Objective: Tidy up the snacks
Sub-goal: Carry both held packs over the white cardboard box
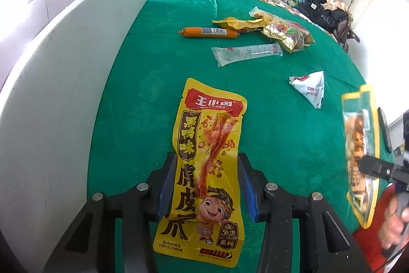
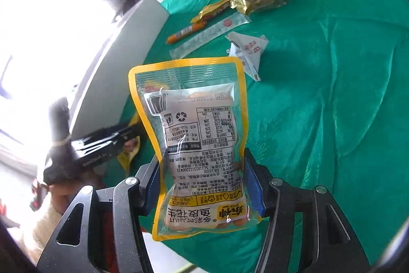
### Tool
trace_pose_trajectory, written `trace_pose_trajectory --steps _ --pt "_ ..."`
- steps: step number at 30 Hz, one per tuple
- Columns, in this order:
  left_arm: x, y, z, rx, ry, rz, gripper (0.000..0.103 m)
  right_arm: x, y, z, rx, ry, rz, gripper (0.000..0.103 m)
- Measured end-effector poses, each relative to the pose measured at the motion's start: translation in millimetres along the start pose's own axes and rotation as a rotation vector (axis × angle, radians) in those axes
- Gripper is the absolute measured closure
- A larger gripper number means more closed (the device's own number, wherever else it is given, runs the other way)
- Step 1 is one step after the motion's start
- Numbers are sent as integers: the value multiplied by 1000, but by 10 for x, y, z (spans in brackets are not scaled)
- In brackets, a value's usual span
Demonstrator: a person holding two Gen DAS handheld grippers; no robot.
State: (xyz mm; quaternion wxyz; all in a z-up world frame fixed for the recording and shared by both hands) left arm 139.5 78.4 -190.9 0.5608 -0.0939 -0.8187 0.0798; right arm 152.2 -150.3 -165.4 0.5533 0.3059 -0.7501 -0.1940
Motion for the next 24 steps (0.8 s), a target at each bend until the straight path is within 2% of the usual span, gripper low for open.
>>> trace_pose_trajectory --steps 3,8,11,16,19,22,24 --pt "16 9 -6 32 1 39 59 115 -125 117 -79 -62 -98 43" --pt "51 -12 -4 59 -1 78 60 323 -292 165 -131 -132 -147 43" --pt "73 -18 3 56 -5 79 60 512 -259 263 -159 -187 -200 43" --pt "119 -31 -4 62 -14 99 61 460 -192 220 -201 -204 -245 43" --pt "177 -71 -11 54 -28 114 61 456 -167 241 -190 -209 -222 43" --pt "248 -135 -2 38 -39 131 60 408 -104 215 -125 -202 -94 43" --pt "307 -173 -4 33 -49 144 60 379 -80 202 -101 -201 -62 43"
Point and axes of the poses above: each gripper's, at about its wrist camera, not at the fingertips, and x roughly against the way its jaws point, y to its left, z to its underside, the point moved 8 cm from there along -x, roughly the way its jaws point, and after that the axes turned 8 degrees about y, right-handed, at the moved point
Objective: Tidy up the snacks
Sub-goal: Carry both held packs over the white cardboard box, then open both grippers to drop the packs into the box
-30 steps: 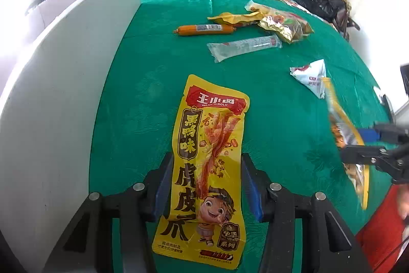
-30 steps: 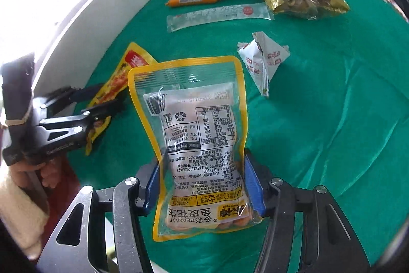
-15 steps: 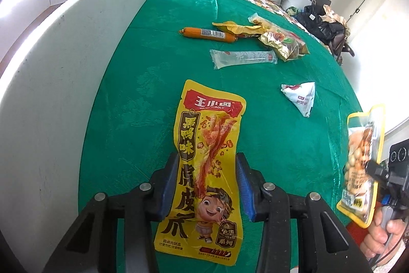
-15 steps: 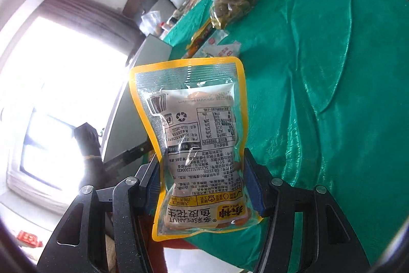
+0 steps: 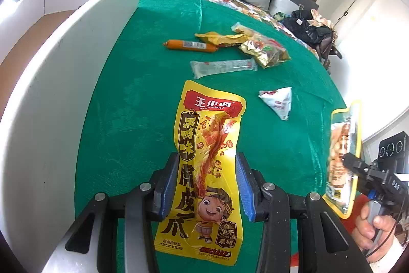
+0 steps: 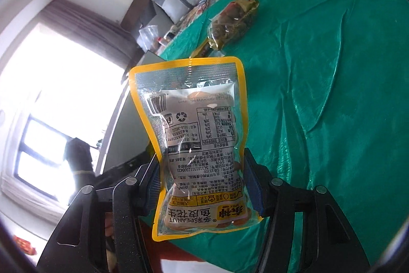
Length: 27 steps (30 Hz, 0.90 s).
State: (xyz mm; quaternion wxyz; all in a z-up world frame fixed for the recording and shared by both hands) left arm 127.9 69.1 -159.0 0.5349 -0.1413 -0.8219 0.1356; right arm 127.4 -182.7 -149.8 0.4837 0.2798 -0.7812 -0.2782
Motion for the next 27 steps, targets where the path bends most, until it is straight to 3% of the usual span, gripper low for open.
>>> trace_pose_trajectory --steps 9,15,18,21,23,24,25,27 --pt "564 -47 -157 53 -104 120 60 -241 418 -25 94 45 54 43" --pt "1407 430 -409 140 -254 94 60 -610 1570 -198 231 82 -64 43" --pt "1823 935 -467 215 -320 0 60 -841 2334 -222 310 117 -154 43" --pt "2091 1537 -435 289 -345 -177 58 -1157 3008 -208 352 156 -229 42" --pt "2184 1950 -321 358 -341 -328 51 -1431 3350 -193 369 173 -249 35" --pt "2227 2157 -235 402 -334 -407 38 -1596 3449 -166 370 200 -231 26" --pt "2243 2313 -126 437 -330 -451 23 -1740 3490 -121 363 231 -210 21" --pt "2309 2511 93 492 -354 -474 19 -1915 3409 28 356 276 -160 22"
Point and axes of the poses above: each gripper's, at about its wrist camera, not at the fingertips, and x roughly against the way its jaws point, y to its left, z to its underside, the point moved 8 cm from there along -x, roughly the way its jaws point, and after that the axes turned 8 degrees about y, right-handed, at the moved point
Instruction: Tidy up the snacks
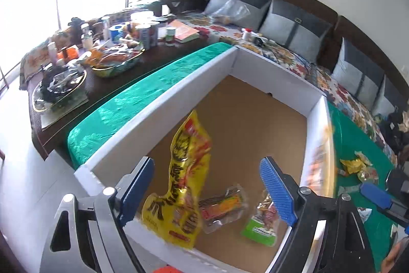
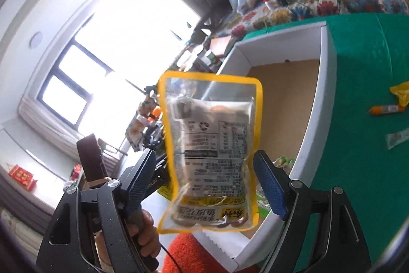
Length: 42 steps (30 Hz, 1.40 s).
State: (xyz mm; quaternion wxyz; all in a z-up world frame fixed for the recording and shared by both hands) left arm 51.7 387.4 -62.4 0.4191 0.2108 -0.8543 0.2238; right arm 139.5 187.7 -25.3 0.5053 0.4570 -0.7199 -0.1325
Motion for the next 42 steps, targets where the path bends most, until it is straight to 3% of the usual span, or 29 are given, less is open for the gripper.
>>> trace_pose_trajectory --steps 3,6,9,13,15,18,22,25,34,37,39,42 --pt "44 141 135 25 -27 -6 18 27 -305 341 18 -5 75 22" --pt "168 -58 193 7 -45 34 18 296 -830 668 49 -48 233 22" --pt "399 -570 167 -42 -72 134 17 672 -1522 926 59 -76 434 22" --pt "661 -1485 350 -206 -72 266 3 1359 -2464 1285 9 -91 704 22" --pt "668 -1931 588 -304 -34 320 2 1738 -2882 1454 -43 -117 803 22" --pt "446 -2517 1119 -451 88 358 2 2178 -3296 1663 -98 -167 906 22" --pt "-19 -3076 1790 -670 190 330 2 2503 -3482 1741 -187 -217 911 22" --pt "-386 -3322 2022 -753 231 289 2 2566 -3508 1634 -193 -220 926 22" --pt "-1228 -3347 2073 -683 296 207 2 2552 -3640 1756 -232 -182 922 23" --pt "-1293 -3276 2018 -687 231 171 0 2560 -3676 1759 -231 -176 928 20" --pt "-1306 -3247 2008 -686 196 188 0 2521 -3677 1758 -206 -162 958 16" --pt "-1317 -3236 1994 -676 188 183 0 2503 -3686 1753 -213 -166 957 11"
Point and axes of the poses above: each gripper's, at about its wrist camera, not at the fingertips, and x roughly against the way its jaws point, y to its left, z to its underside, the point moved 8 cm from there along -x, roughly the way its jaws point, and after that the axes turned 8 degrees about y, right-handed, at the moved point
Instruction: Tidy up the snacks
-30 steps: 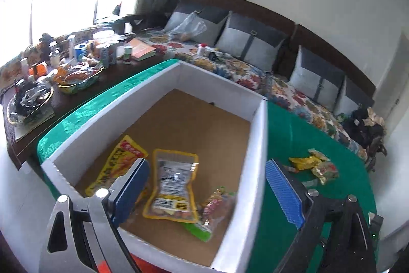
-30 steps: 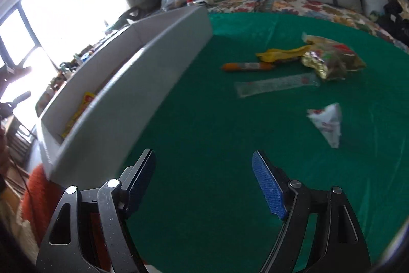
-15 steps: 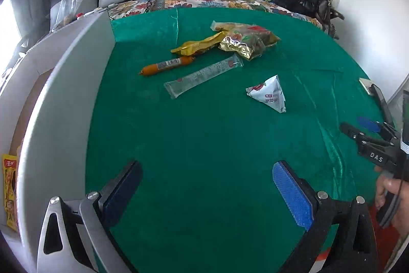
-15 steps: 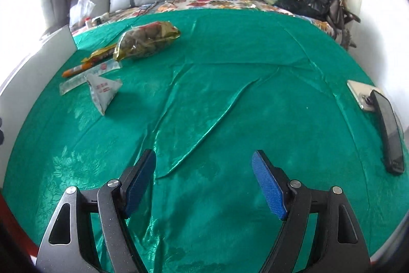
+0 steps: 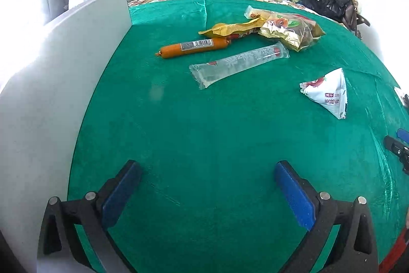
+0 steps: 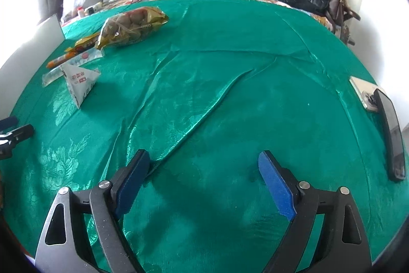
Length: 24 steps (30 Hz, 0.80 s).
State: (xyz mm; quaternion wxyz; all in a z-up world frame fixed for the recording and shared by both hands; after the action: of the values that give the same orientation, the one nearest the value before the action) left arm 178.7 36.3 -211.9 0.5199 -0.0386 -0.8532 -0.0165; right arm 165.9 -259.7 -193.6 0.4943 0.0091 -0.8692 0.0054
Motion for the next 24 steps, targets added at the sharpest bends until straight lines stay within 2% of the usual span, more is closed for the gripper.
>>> trace_pose_trajectory --steps 24 --pt "1 13 2 3 -3 0 0 19 -19 -6 -10 0 5 8"
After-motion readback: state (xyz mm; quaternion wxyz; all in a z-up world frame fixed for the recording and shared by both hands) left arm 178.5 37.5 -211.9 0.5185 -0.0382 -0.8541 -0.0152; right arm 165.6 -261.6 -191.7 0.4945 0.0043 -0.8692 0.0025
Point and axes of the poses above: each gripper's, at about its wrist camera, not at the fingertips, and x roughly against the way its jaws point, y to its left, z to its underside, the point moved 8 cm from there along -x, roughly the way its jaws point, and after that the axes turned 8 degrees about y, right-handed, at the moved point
